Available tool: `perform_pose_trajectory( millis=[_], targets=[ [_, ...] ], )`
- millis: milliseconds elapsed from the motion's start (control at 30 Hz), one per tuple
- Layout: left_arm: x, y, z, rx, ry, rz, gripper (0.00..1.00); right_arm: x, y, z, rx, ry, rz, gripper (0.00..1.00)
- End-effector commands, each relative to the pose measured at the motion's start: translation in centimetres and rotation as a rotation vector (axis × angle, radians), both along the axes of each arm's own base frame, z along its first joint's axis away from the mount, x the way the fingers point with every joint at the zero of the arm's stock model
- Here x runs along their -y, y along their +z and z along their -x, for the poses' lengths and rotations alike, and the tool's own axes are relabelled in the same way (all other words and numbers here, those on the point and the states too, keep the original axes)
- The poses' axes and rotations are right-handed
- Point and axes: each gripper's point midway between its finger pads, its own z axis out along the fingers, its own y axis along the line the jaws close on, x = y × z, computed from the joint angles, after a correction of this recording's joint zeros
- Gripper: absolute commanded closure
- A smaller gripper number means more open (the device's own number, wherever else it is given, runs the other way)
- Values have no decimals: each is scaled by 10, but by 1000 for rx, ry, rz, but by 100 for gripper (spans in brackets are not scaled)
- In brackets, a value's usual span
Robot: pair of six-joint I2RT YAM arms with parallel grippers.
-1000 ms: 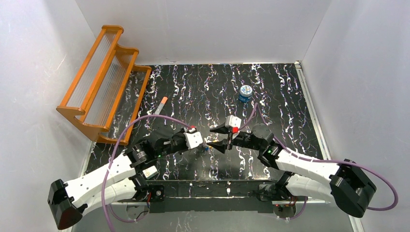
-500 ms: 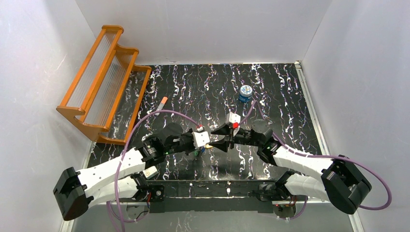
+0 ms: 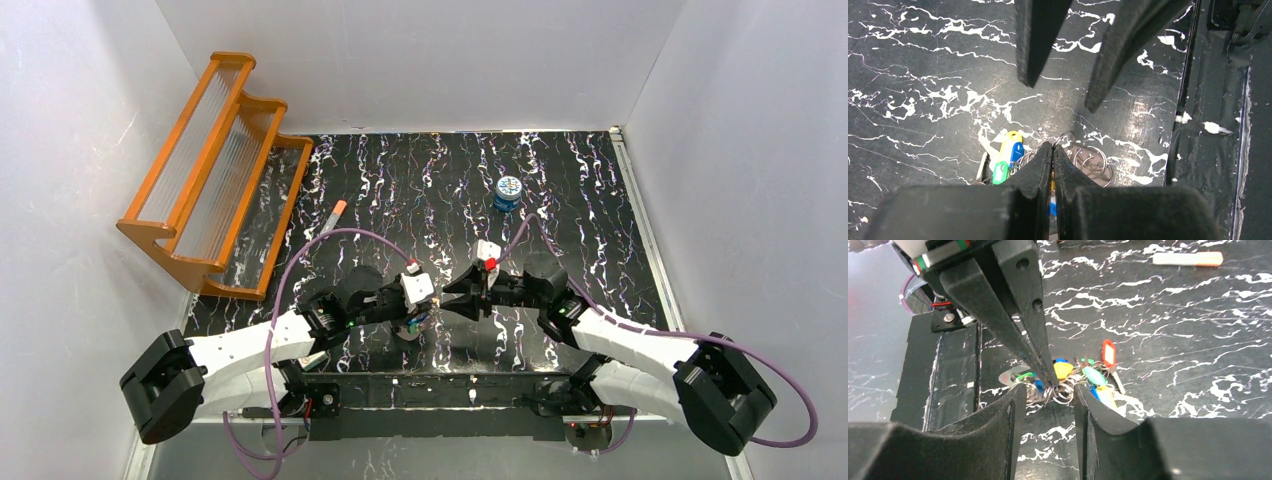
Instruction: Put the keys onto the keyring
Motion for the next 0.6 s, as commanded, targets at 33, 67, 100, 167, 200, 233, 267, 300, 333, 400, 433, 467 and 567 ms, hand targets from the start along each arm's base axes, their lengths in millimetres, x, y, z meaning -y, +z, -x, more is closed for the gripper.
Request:
perform_pose_trajectory(
  millis=[33, 67, 100, 167, 200, 233, 267, 300, 333, 400, 433, 467, 567],
  targets=[
    [8, 12, 1, 2, -6, 69, 100, -3, -12, 7, -63, 59, 42, 52],
    [8, 12, 1, 2, -7, 69, 100, -6, -15, 7, -73, 72, 48, 52],
    [8, 11, 1, 2, -6, 68, 100, -8, -15, 7, -78, 83, 50, 53],
    [8, 11, 1, 0, -3, 67, 100, -12, -17, 6, -96, 98, 50, 56],
    [8, 11, 1, 0, -3, 68, 100, -13, -17, 6, -99, 104, 46, 57],
    [8, 11, 1, -1, -3, 67, 100, -14, -15, 5, -98, 102, 38, 57],
    [8, 10, 1, -2, -3, 67, 100, -15, -15, 4, -98, 98, 36, 58],
    [8, 10, 2, 0, -5, 66, 100, -16, -14, 2, -95, 92, 35, 60],
    [8, 10, 2, -3, -4, 66, 100, -16, -14, 0, -94, 88, 36, 61],
    [8, 10, 2, -3, -6, 66, 100, -17, -14, -2, -94, 85, 36, 63],
    [8, 10, 2, -2, -6, 66, 100, -18, -15, -2, -98, 85, 38, 64],
    [8, 9, 2, -3, -7, 64, 100, -19, -15, -2, -102, 86, 38, 65],
    [8, 9, 2, -3, -7, 65, 100, -20, -15, -4, -105, 85, 38, 65]
  ],
)
